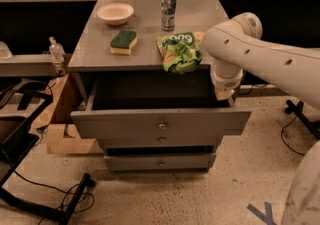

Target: Open top drawer

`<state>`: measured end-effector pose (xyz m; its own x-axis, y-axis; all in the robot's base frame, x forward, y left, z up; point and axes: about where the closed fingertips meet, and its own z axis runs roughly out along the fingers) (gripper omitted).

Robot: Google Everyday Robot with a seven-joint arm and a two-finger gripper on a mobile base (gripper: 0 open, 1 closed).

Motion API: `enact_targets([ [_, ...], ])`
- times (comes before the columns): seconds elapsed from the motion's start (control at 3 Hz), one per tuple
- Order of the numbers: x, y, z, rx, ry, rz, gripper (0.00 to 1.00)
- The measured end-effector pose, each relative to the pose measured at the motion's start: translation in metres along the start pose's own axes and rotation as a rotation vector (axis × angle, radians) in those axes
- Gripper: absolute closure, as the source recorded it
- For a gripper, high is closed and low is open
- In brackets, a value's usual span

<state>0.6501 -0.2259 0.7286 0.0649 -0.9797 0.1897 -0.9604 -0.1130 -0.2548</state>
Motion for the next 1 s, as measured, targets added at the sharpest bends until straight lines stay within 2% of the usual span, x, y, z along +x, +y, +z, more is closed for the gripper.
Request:
enact_targets([
  [0.33,-0.006,0.005,0.014,-0.011,-0.03,0.001,1.0],
  [0.67,-0.014,0.016,0.038,-0.012,-0.102,0.018,1.0],
  [1.0,-0.014,0.016,0.038,-0.013,-0.102,0.018,1.0],
])
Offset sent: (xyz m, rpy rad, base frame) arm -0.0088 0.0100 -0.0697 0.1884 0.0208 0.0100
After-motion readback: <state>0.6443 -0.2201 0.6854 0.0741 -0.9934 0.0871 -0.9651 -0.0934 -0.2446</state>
